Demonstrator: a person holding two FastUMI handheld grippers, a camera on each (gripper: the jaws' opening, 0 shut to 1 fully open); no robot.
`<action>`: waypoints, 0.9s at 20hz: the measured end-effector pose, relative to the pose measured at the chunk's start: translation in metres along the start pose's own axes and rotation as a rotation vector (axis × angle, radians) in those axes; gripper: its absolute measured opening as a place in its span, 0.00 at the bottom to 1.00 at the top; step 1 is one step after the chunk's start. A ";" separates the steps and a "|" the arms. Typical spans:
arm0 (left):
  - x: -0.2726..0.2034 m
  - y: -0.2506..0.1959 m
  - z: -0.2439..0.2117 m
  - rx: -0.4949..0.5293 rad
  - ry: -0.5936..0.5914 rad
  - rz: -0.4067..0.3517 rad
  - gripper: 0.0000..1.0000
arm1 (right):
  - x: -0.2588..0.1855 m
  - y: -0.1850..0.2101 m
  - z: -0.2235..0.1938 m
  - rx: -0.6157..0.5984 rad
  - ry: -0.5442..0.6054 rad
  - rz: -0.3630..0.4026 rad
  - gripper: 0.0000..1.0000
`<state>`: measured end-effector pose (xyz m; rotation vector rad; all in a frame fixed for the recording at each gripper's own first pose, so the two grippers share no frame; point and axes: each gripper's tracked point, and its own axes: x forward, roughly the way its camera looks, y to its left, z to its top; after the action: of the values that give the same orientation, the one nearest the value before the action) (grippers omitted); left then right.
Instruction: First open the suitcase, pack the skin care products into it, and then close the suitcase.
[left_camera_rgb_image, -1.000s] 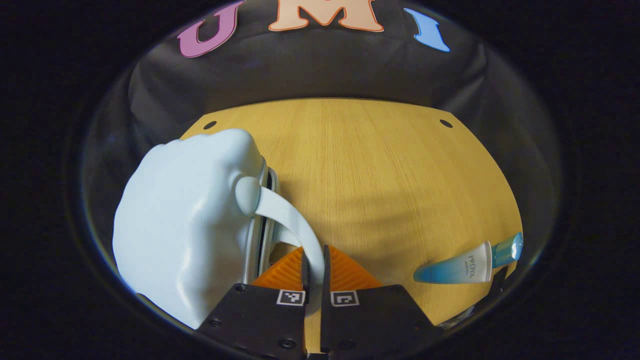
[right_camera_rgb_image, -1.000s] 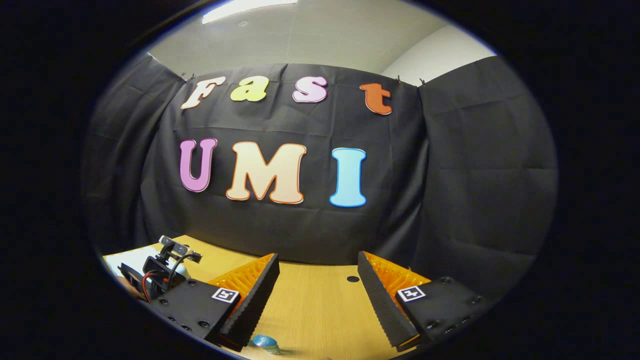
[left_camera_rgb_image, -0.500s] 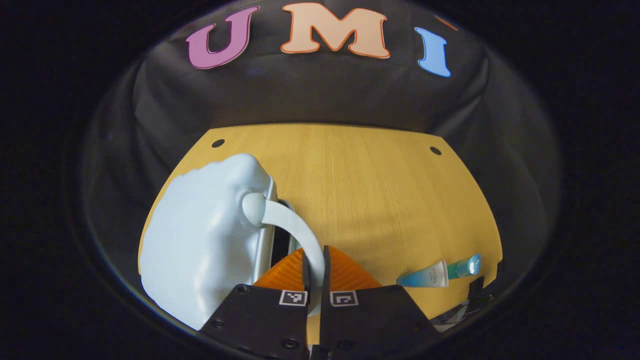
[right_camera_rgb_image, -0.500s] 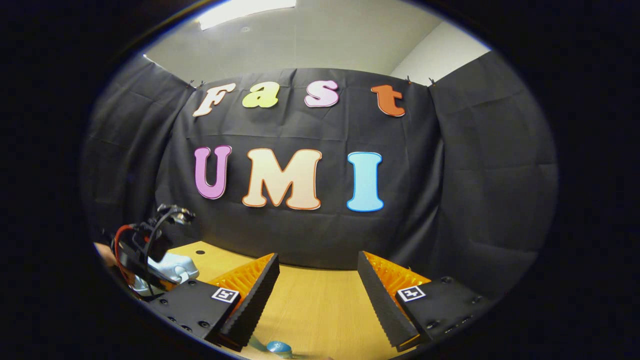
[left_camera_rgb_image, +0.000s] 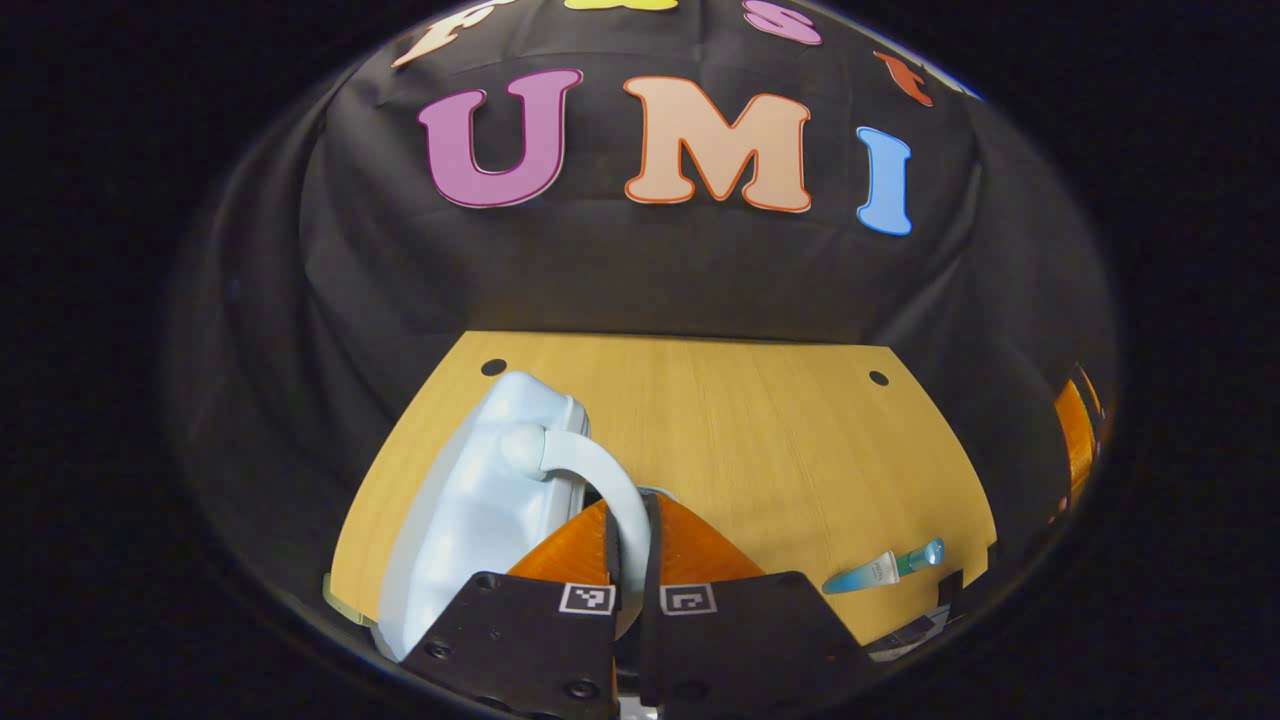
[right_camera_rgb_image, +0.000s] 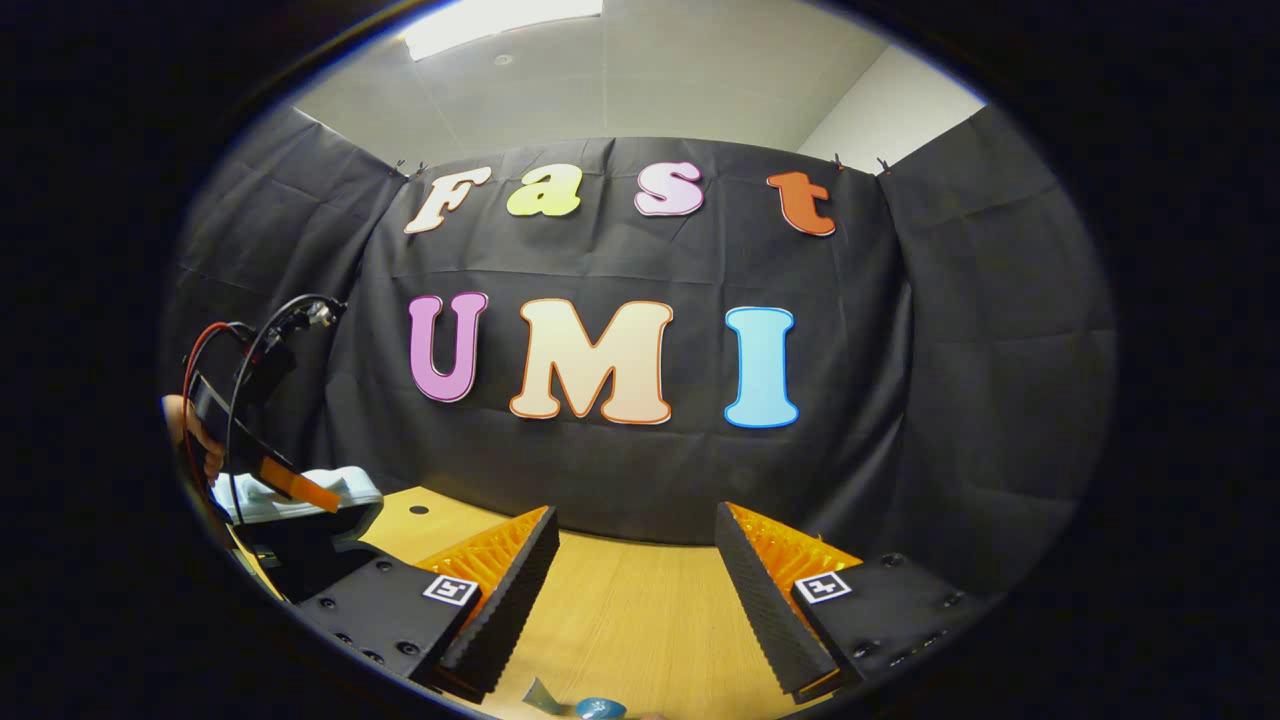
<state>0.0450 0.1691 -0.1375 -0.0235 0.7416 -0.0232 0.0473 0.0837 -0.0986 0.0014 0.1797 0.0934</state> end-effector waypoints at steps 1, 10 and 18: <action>-0.003 0.012 0.007 0.004 -0.022 0.009 0.02 | 0.003 0.006 0.000 0.005 -0.002 -0.001 0.99; -0.028 0.133 0.031 0.079 -0.095 0.132 0.02 | 0.021 0.060 0.001 0.025 -0.019 -0.026 1.00; -0.034 0.257 0.026 -0.031 -0.135 0.288 0.02 | 0.032 0.098 0.001 0.010 -0.017 -0.031 0.99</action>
<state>0.0412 0.4277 -0.1028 0.0525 0.6051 0.2626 0.0694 0.1840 -0.1027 0.0092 0.1631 0.0620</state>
